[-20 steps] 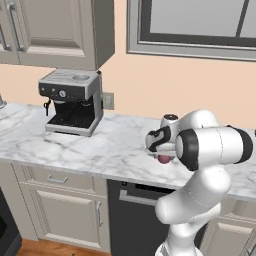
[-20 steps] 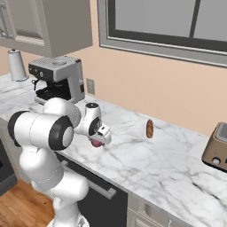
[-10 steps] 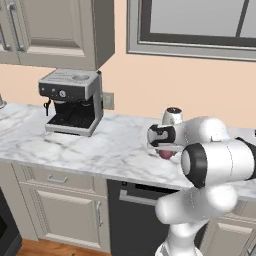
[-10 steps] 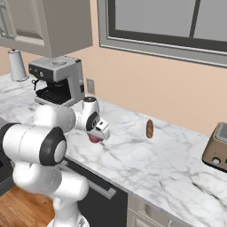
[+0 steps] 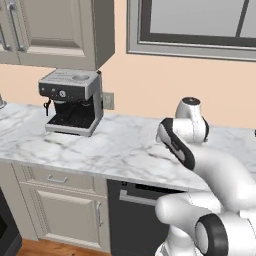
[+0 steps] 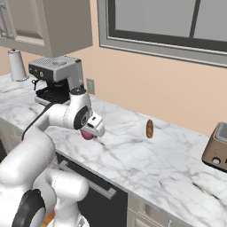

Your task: Place the sweet potato and onion inside the fridge drawer. Close the drawer after placing the vegetables.

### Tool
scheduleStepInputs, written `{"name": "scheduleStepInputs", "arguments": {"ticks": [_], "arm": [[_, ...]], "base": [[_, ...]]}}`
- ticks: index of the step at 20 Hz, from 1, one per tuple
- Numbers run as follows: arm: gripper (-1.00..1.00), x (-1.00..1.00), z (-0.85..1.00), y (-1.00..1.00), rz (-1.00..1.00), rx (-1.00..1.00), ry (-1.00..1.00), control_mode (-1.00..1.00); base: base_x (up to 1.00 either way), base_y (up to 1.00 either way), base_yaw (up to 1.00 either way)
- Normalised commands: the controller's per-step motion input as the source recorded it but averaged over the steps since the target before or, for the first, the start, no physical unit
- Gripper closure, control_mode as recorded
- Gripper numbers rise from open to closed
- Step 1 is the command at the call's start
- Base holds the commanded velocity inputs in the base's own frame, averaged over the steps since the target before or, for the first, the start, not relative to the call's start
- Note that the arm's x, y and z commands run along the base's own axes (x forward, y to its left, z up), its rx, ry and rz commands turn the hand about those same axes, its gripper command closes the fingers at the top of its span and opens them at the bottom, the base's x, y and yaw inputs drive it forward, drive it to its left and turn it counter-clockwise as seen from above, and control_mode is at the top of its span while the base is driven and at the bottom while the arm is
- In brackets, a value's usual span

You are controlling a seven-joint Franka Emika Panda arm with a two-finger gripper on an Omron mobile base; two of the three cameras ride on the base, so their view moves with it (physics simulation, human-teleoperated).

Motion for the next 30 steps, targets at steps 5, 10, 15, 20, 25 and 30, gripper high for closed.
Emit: {"name": "scheduleStepInputs", "arguments": {"ticks": [5,10,15,20,25,30], "arm": [[1.0,-0.82,0.63,-0.07,0.0,0.0,0.0,-1.0],[1.0,-0.41,0.45,0.03,0.0,0.0,-0.01,-1.0],[1.0,-0.04,0.0,0.01,0.0,0.0,0.01,-1.0],[1.0,0.0,0.0,0.0,0.0,0.0,0.0,1.0],[1.0,0.0,0.0,0.0,0.0,0.0,0.0,1.0],[1.0,0.0,0.0,0.0,0.0,0.0,0.0,1.0]], "base": [[0.0,0.0,0.0],[0.0,0.0,0.0],[0.0,0.0,0.0],[-0.93,-0.24,0.04],[-0.88,-0.37,0.19],[-0.89,-0.42,0.28]]}}
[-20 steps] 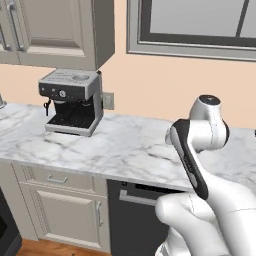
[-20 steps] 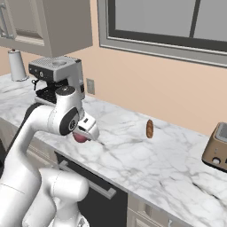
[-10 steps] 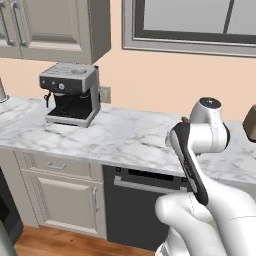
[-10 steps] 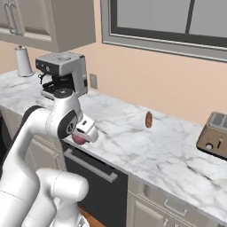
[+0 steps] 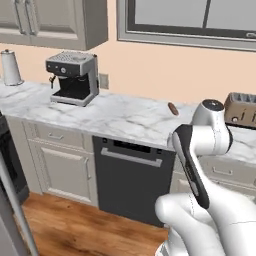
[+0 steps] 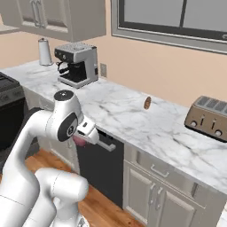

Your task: Place the sweet potato and onion inside the fridge drawer. Close the drawer after placing the vegetables.

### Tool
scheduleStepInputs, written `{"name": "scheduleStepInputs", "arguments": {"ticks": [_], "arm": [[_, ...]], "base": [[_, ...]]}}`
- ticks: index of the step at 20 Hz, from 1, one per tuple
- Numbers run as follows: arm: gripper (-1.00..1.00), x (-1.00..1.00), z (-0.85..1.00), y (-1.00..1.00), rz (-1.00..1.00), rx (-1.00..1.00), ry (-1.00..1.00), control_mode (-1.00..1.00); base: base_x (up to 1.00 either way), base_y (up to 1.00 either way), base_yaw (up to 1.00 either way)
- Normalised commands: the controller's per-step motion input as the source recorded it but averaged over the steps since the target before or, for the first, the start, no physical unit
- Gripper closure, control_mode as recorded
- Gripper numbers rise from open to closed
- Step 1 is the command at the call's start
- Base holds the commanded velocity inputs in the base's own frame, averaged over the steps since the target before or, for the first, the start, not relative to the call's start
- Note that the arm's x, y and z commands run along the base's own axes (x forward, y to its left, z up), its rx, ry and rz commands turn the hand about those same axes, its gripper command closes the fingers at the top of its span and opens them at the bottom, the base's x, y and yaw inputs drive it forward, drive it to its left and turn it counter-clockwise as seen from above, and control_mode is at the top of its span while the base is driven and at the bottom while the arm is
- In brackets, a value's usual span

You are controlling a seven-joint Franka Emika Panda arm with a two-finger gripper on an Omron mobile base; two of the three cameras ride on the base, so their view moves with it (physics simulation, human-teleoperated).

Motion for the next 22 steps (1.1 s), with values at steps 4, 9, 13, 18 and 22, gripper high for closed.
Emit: {"name": "scheduleStepInputs", "arguments": {"ticks": [4,9,13,18,22], "arm": [[1.0,0.0,0.0,0.0,0.0,0.0,0.0,1.0],[1.0,0.0,0.0,0.0,0.0,0.0,0.0,1.0],[1.0,0.0,0.0,0.0,0.0,0.0,0.0,1.0],[1.0,0.0,0.0,0.0,0.0,0.0,0.0,1.0],[1.0,0.0,0.0,0.0,0.0,0.0,0.0,1.0]], "base": [[-0.87,-0.07,0.31],[-0.73,0.11,0.46],[-0.8,0.18,0.53],[-0.72,0.32,0.55],[-0.35,0.64,0.51]]}}
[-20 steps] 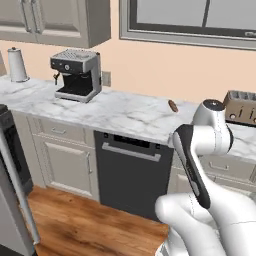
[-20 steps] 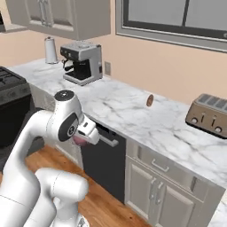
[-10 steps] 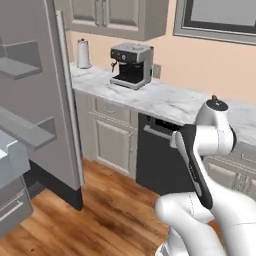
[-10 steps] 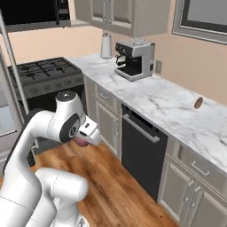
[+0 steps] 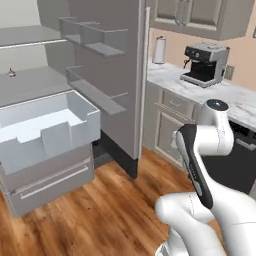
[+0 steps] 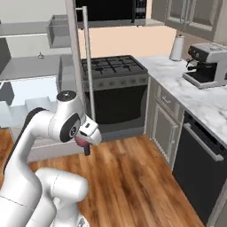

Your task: Place the sweet potato and onion inside the fridge drawer. Close the drawer after placing the vegetables.

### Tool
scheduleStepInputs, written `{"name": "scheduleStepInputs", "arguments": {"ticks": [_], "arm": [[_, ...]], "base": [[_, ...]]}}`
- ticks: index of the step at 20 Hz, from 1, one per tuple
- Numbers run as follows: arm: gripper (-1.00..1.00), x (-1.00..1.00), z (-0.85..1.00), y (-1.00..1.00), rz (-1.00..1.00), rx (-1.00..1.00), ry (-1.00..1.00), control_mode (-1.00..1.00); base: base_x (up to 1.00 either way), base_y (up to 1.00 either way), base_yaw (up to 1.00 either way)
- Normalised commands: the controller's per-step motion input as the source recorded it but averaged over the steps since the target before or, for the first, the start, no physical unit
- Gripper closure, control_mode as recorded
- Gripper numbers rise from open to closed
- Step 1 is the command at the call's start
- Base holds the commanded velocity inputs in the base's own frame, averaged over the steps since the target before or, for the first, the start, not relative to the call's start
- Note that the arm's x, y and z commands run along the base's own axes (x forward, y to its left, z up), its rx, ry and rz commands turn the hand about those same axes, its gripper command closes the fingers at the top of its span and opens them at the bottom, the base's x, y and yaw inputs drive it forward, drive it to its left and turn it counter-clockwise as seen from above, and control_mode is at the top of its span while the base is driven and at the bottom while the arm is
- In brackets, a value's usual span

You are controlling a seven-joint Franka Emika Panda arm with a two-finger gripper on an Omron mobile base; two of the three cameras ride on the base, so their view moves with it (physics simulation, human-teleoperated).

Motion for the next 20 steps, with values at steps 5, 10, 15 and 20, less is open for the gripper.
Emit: {"name": "scheduleStepInputs", "arguments": {"ticks": [5,10,15,20], "arm": [[1.0,0.0,0.0,0.0,0.0,0.0,0.0,1.0],[1.0,0.0,0.0,0.0,0.0,0.0,0.0,1.0],[1.0,0.0,0.0,0.0,0.0,0.0,0.0,1.0],[1.0,0.0,0.0,0.0,0.0,0.0,0.0,1.0]], "base": [[-0.02,0.95,0.3],[0.3,1.0,0.07],[0.59,1.0,0.0],[0.43,0.91,-0.1]]}}
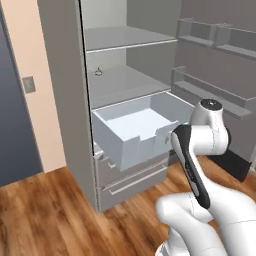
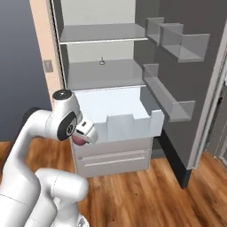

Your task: Place the sweet potato and onion inside the fridge drawer. Close the drawer after placing the vegetables.

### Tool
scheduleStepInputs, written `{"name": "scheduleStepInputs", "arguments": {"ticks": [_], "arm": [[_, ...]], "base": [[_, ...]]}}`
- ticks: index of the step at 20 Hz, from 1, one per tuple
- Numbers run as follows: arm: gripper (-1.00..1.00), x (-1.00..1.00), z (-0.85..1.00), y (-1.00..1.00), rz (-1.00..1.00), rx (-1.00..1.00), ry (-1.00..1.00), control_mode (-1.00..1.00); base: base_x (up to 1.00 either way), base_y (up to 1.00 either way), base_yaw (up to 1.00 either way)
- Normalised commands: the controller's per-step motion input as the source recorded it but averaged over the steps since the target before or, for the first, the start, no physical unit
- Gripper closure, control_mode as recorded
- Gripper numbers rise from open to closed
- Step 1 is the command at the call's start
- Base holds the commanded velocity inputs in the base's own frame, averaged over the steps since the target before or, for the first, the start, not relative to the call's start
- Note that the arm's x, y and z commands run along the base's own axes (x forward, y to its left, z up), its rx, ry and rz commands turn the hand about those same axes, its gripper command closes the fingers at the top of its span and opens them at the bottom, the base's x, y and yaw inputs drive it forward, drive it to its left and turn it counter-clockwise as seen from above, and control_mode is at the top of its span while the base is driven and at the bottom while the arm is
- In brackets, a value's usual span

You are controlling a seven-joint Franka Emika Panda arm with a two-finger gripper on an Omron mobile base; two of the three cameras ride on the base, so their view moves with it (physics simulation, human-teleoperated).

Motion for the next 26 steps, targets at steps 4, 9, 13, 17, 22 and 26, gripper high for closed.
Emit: {"name": "scheduleStepInputs", "arguments": {"ticks": [4,9,13,17,22,26], "arm": [[1.0,0.0,0.0,0.0,0.0,0.0,0.0,1.0],[1.0,0.0,0.0,0.0,0.0,0.0,0.0,1.0],[1.0,0.0,0.0,0.0,0.0,0.0,0.0,1.0],[1.0,0.0,0.0,0.0,0.0,0.0,0.0,1.0],[1.0,0.0,0.0,0.0,0.0,0.0,0.0,1.0],[1.0,0.39,-0.04,-0.23,0.0,0.05,0.03,-1.0]], "base": [[0.64,0.48,-0.15],[0.69,0.07,-0.1],[0.72,0.04,-0.06],[0.61,0.0,-0.04],[0.45,-0.05,-0.01],[0.18,-0.09,0.0]]}}
